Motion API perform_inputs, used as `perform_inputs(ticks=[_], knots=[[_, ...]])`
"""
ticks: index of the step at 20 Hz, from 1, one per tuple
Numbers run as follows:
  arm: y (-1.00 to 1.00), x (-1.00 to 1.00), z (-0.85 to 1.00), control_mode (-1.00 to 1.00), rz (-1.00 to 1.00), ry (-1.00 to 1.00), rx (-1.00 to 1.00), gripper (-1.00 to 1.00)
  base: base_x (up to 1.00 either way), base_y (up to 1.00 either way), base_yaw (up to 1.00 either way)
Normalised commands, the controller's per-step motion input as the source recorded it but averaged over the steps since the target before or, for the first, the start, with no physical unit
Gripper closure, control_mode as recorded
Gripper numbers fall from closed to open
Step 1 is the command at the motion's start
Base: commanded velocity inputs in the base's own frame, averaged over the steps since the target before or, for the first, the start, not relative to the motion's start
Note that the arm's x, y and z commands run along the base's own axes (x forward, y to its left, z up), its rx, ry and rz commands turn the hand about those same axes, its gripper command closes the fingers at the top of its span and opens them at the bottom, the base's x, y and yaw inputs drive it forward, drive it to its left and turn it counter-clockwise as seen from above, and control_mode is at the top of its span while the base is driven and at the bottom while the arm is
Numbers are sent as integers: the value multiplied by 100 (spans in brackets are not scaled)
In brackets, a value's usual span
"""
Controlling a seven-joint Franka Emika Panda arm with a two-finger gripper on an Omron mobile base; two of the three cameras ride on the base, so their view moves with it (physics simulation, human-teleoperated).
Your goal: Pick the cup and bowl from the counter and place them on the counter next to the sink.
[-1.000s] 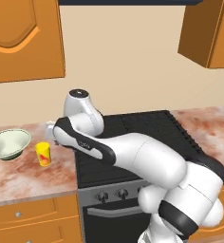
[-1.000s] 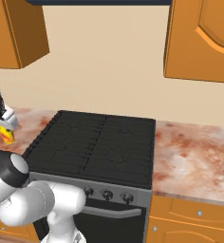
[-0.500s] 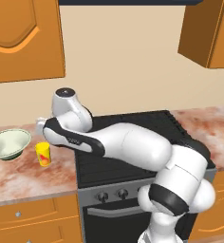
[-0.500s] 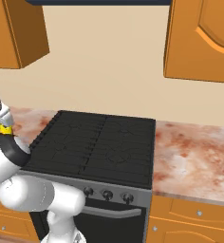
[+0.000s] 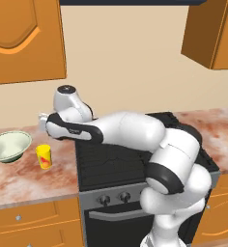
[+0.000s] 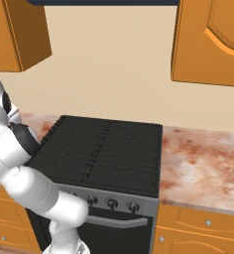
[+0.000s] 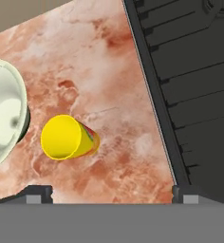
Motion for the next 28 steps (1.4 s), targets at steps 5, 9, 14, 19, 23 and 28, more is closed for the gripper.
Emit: perform_inputs(ticks=[5,9,14,19,23,28], knots=[[1,45,-27,-100,8,0,3,-100,0,0,0],[9,3,-9,-100,12,0,1,-100,0,0,0],[11,0,0,-100,13,0,0,-100,0,0,0],[17,0,-6,-100,8,0,0,-100,0,0,0],[7,8,-17,-100,1,0,0,-100,0,0,0],[0,0,-13,-100,0,0,0,-100,0,0,0]])
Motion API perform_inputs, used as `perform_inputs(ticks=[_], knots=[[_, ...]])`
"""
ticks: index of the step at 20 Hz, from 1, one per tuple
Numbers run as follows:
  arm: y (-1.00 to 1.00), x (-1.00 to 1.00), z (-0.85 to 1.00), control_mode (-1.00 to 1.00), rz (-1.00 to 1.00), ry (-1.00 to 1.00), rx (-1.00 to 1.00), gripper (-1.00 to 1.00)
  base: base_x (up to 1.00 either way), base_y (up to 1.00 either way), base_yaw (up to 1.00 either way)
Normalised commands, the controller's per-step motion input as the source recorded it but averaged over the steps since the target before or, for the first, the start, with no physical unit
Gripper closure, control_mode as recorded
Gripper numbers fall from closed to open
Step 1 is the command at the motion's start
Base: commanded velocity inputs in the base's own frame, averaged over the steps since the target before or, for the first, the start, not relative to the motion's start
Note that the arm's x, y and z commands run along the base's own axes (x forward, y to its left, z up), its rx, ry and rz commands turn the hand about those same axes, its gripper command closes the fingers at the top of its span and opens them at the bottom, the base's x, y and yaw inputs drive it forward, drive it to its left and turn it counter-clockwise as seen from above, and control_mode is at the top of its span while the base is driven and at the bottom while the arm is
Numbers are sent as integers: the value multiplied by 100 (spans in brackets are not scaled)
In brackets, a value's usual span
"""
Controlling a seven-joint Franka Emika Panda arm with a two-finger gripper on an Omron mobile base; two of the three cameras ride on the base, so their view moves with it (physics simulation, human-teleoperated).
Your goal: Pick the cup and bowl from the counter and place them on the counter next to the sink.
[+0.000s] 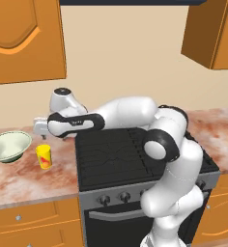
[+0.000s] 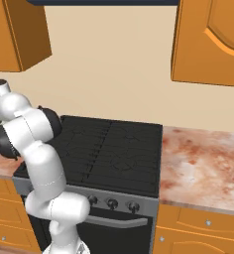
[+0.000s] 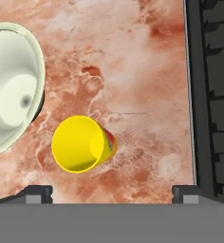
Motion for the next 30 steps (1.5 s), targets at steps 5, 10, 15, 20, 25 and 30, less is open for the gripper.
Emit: perform_inputs(ticks=[5,10,15,20,25,30], knots=[[6,6,-18,-100,0,0,0,-100,0,0,0],[14,11,-29,-100,0,0,0,-100,0,0,0],[17,15,-33,-100,0,0,0,-100,0,0,0],[8,1,-19,-100,0,0,0,-100,0,0,0],[0,0,-15,-100,0,0,0,-100,0,0,0],[0,0,-7,-100,-1,0,0,-100,0,0,0]])
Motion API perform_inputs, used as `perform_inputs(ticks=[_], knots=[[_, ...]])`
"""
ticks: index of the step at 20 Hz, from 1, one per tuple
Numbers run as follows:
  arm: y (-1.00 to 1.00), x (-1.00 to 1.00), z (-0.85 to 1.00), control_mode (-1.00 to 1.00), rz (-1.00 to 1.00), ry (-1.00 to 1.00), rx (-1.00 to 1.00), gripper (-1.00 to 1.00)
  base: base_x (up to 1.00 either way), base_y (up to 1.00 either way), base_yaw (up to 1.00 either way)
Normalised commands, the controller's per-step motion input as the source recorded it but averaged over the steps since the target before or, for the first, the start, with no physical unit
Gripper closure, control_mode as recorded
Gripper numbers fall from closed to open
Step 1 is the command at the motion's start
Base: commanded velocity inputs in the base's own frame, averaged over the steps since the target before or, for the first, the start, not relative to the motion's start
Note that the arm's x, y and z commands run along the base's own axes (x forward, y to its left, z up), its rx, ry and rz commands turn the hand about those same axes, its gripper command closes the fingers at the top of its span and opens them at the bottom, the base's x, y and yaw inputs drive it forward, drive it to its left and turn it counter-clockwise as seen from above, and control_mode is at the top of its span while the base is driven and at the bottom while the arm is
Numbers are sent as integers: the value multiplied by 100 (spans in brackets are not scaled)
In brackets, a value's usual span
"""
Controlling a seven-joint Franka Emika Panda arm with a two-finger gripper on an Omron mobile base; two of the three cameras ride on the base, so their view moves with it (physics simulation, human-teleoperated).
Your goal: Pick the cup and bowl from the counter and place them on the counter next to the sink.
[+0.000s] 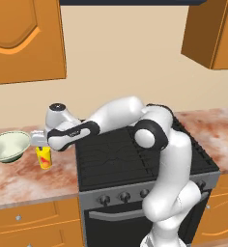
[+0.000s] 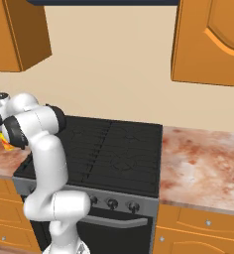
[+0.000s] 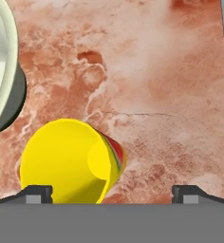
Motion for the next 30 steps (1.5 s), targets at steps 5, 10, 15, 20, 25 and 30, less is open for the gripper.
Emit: perform_inputs(ticks=[5,10,15,20,25,30], knots=[[-1,0,-5,-100,-2,0,0,-100,0,0,0],[-1,0,-6,-100,-4,0,0,-100,0,0,0],[-1,6,-20,-100,-6,0,0,-100,0,0,0],[0,14,-35,-100,-6,0,0,-100,0,0,0],[0,14,-30,-100,-5,0,0,-100,0,0,0],[0,2,-4,-100,-1,0,0,-100,0,0,0]])
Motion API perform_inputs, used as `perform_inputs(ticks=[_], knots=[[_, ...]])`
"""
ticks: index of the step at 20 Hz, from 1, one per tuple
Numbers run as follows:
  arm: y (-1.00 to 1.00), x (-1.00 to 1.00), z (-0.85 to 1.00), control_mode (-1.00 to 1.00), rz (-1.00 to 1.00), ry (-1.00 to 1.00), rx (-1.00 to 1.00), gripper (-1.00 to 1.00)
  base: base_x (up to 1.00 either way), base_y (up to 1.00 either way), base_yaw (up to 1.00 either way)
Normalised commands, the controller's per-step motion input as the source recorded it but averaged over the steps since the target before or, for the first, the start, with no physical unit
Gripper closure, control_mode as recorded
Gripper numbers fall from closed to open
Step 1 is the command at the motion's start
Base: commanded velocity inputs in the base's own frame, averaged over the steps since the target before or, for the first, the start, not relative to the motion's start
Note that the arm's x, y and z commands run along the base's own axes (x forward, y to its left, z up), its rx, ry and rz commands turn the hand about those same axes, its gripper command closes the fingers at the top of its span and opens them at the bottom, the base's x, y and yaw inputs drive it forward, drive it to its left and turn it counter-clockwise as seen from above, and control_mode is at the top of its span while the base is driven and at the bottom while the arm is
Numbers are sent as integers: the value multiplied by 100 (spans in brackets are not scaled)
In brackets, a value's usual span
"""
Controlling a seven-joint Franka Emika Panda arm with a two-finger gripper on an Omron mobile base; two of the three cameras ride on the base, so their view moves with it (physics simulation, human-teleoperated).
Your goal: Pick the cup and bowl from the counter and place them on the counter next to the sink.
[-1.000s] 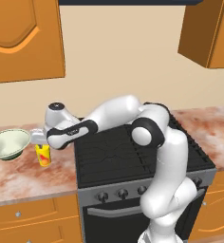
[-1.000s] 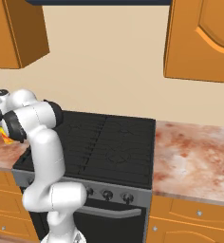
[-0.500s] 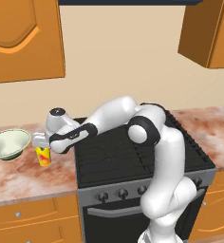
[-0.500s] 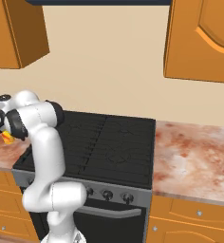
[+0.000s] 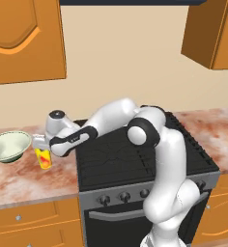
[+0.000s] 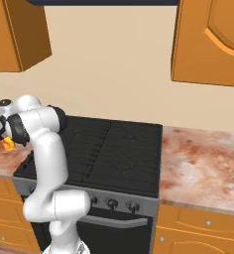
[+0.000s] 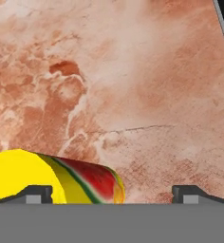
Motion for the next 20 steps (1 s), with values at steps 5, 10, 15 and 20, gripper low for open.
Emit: perform_inputs(ticks=[5,10,15,20], knots=[[0,0,0,-100,0,0,0,100,0,0,0],[0,0,0,-100,0,0,0,100,0,0,0],[-13,-4,0,-100,0,-1,2,100,0,0,0],[-52,-60,0,-100,0,-8,5,100,0,0,0]])
